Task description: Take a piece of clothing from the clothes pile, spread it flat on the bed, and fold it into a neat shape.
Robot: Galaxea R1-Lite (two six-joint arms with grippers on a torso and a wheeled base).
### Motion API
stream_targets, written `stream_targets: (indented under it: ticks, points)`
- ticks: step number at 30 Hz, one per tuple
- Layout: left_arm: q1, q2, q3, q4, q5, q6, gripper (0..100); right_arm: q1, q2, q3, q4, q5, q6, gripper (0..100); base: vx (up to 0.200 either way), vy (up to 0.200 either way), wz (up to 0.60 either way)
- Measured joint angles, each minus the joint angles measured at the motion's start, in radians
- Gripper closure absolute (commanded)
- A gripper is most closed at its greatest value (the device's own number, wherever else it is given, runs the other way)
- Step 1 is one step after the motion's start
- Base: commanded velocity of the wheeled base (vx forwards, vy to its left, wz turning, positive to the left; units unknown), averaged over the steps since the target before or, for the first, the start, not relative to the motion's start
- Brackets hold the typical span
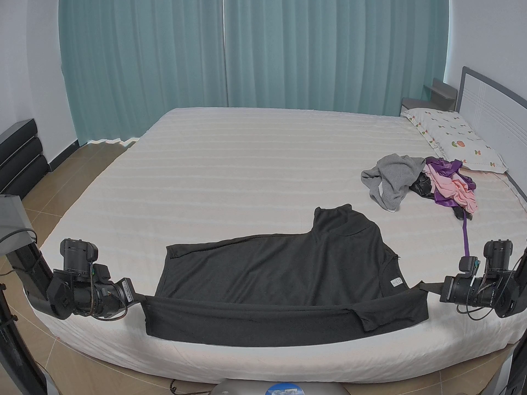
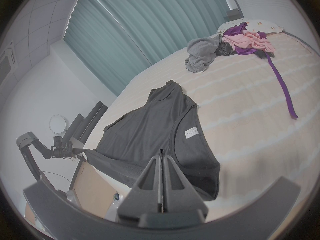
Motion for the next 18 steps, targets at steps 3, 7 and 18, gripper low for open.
stream_targets:
  ticks: [3, 7, 18]
  points:
    - [0.0, 0.037, -0.032, 0.0, 0.0, 0.0, 100, 0.013, 0.029, -0.04, 0.002, -0.006, 0.022, 100, 0.0, 0.0, 0.0]
    - [-0.001, 0.073, -0.068, 0.0, 0.0, -0.001, 100, 0.028, 0.07, -0.08, 0.002, -0.026, 0.027, 100, 0.0, 0.0, 0.0]
    - [-0.002, 0.138, -0.135, 0.001, 0.0, -0.002, 100, 0.043, 0.161, -0.147, 0.001, -0.037, 0.054, 100, 0.0, 0.0, 0.0]
